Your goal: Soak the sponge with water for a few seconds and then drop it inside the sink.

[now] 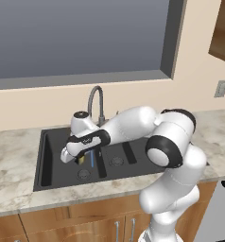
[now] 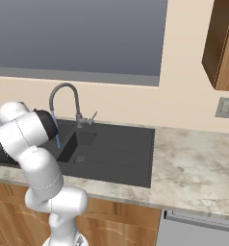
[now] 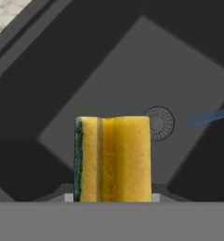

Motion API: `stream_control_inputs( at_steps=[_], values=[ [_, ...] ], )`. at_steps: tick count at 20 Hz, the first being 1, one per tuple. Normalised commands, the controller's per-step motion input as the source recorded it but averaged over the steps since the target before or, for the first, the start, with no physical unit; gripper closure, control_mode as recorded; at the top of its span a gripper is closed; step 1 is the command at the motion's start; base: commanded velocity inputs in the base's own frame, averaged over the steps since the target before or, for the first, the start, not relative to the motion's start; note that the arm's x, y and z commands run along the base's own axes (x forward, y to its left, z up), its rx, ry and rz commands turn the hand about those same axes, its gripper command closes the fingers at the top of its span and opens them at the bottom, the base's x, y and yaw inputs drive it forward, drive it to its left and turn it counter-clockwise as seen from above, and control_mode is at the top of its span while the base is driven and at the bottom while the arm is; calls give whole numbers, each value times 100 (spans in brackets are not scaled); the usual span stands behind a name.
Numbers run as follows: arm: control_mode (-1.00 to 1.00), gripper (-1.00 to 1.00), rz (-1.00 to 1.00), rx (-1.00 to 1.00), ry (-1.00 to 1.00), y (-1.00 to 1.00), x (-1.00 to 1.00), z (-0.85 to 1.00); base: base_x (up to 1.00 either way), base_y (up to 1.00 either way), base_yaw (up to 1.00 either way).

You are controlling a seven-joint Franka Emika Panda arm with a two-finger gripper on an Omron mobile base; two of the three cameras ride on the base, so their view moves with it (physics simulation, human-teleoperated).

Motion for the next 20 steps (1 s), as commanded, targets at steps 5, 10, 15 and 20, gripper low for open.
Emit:
stream_control_inputs(
  at_steps=[5, 10, 15, 20],
  values=[
    [-100, 100, 0, -1, 0, 0, 2, -19, 0, 0, 0],
    [-100, 100, 0, 0, 0, 0, 0, -28, 0, 0, 0],
    [-100, 100, 0, 0, -2, 0, 3, -47, 0, 0, 0],
    [-100, 100, 0, 0, -3, 0, 0, -32, 0, 0, 0]
  ],
)
